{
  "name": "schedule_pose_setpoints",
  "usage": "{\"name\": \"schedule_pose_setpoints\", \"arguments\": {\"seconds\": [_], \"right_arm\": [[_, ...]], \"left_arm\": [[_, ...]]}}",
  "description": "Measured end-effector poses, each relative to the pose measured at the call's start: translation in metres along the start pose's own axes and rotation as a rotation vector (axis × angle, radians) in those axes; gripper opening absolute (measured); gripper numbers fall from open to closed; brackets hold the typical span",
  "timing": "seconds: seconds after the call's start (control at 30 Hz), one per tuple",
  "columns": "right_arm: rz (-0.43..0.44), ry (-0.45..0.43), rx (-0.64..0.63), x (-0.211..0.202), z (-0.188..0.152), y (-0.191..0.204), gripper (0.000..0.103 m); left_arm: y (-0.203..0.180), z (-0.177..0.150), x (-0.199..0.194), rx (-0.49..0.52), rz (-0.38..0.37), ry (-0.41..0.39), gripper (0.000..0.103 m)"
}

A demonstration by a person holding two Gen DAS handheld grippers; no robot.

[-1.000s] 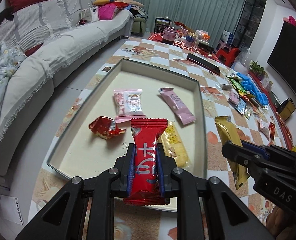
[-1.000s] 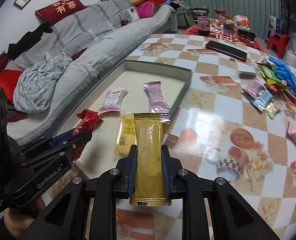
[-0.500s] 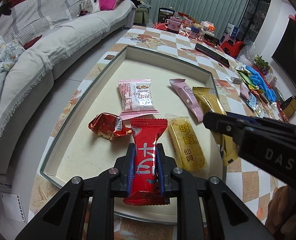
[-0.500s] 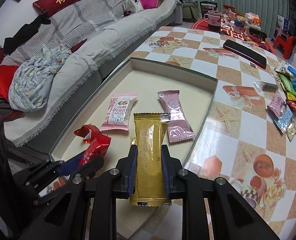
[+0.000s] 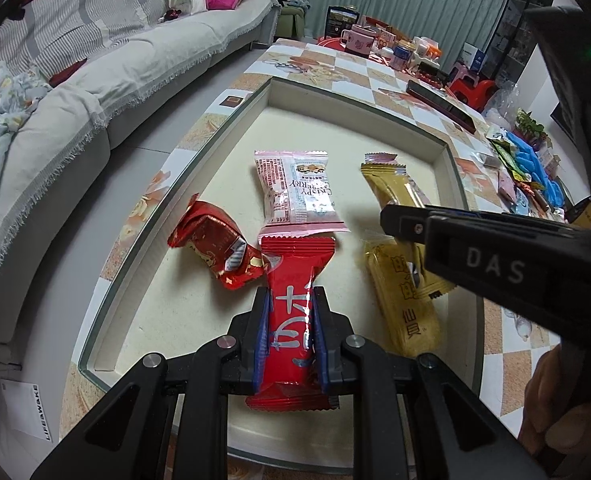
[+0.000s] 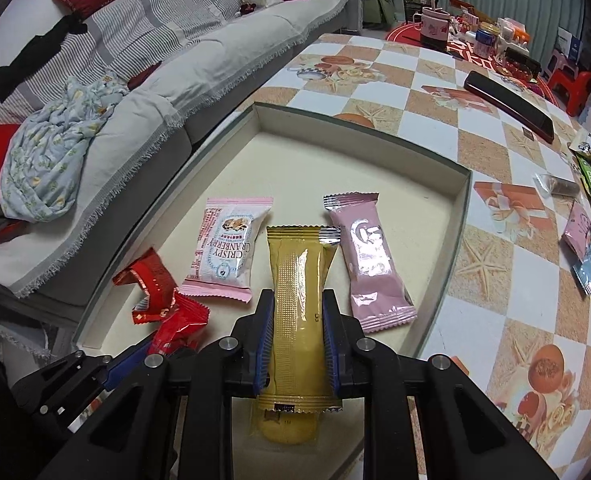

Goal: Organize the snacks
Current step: 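Open both grippers to drop the red packet and gold bar into the tray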

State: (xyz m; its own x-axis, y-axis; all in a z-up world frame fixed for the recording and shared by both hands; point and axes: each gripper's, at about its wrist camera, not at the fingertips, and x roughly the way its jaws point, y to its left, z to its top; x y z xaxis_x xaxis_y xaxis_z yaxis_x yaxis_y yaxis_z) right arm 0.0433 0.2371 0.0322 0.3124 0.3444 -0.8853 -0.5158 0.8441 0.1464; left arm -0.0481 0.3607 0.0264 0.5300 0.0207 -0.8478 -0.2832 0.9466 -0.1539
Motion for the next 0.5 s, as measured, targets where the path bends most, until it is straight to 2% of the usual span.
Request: {"name": "schedule_pose_setpoints", "arguments": {"seconds": [0.1,0.2,0.23,0.27,0.3,0.33,0.37,0.4,0.43,0.5], "right_arm": [[-0.012,0.012,-0.005,0.006,0.003,0.001,0.024],[0.014,0.028,-0.009,0.008,0.007,0.002,0.024],[0.018,0.022,-0.01,0.005,0.008,0.001,0.024],[0.017,0.008,-0.009,0.001,0.01,0.001,0.025],[0.021,-0.005,-0.002,-0.005,0.011,0.0,0.025],[0.032,-0.021,0.01,-0.013,0.012,-0.003,0.035],[0.038,-0.044,0.019,-0.02,0.013,-0.005,0.064],[0.037,-0.085,0.024,-0.031,0.012,-0.008,0.078],[0.033,-0.141,0.027,-0.045,0.009,-0.01,0.088],[0.044,-0.207,0.042,-0.068,0.001,-0.02,0.088]], "left_arm": [[0.0,0.004,0.005,0.003,-0.001,0.012,0.022],[0.002,0.007,0.009,-0.01,-0.01,0.037,0.024],[0.003,0.007,0.008,-0.016,-0.021,0.039,0.027],[0.004,0.008,0.006,-0.025,-0.034,0.035,0.035],[0.005,0.009,0.002,-0.031,-0.039,0.026,0.047],[0.006,0.009,-0.004,-0.038,-0.044,0.01,0.053],[0.007,0.01,-0.01,-0.043,-0.049,-0.011,0.061],[0.007,0.01,-0.018,-0.044,-0.058,-0.033,0.066],[0.006,0.01,-0.024,-0.043,-0.065,-0.05,0.067],[0.001,0.008,-0.035,-0.035,-0.077,-0.076,0.07]]}}
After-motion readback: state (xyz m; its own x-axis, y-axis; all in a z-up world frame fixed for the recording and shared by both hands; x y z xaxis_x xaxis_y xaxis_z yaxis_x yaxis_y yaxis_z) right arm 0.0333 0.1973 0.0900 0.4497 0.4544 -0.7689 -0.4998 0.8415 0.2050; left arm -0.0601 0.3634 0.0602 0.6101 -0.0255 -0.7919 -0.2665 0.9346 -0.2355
